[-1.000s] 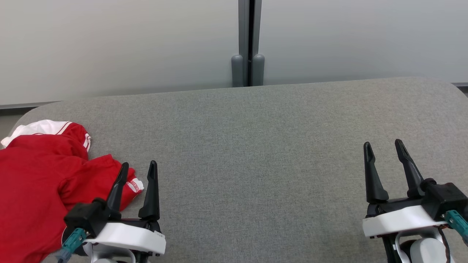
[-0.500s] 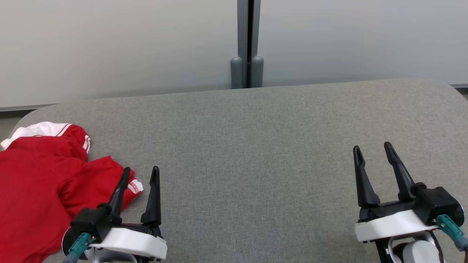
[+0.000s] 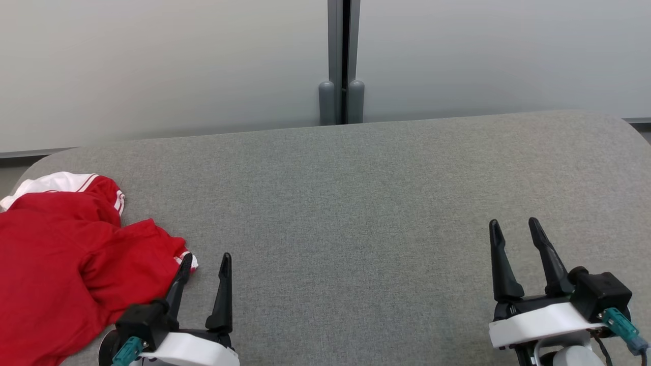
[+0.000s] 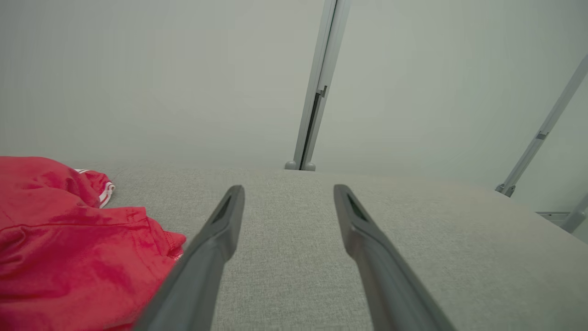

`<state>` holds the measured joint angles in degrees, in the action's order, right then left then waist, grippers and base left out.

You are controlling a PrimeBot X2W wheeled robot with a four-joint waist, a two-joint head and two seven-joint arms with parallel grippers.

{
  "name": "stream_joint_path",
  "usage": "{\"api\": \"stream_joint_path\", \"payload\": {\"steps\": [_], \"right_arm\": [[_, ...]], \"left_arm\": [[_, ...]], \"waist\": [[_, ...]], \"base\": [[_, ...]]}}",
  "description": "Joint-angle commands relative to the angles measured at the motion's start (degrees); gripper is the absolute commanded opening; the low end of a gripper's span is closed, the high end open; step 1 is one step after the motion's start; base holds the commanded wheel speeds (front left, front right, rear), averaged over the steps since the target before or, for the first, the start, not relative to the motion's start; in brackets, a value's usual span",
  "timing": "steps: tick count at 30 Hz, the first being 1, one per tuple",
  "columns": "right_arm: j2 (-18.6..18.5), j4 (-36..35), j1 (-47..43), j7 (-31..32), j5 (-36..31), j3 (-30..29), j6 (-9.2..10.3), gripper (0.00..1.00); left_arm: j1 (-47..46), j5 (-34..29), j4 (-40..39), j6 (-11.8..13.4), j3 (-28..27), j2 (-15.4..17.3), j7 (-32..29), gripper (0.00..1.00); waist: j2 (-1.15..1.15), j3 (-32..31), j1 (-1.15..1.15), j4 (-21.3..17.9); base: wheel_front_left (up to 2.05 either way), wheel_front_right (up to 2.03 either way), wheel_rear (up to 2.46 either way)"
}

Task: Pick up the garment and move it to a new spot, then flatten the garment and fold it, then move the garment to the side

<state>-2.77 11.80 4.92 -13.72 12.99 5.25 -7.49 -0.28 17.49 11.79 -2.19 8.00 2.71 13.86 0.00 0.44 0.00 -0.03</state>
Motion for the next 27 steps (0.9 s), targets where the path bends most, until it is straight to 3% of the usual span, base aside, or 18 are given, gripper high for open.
{"api": "stream_joint_path", "payload": {"steps": [1,11,27], "right_arm": [[-0.2,0.4,0.5,-0.7,-1.3,0.4,0.0,1.0],[-0.2,2.5,1.0,-1.7,-5.3,1.5,0.0,1.0],[-0.2,3.5,0.8,-1.6,-4.0,1.8,0.0,1.0]], "left_arm": [[0.3,-1.3,0.3,0.0,0.1,0.3,0.5,1.0],[0.2,-3.9,1.5,0.3,1.1,0.3,1.4,1.0],[0.3,-3.4,1.8,-0.2,1.6,0.3,1.3,1.0]], "waist": [[0.0,0.0,0.0,0.0],[0.0,-0.1,0.0,-0.3],[0.0,-0.3,0.0,-0.1]], "base": [[0.0,0.0,0.0],[0.0,0.0,0.0],[0.0,0.0,0.0]]}}
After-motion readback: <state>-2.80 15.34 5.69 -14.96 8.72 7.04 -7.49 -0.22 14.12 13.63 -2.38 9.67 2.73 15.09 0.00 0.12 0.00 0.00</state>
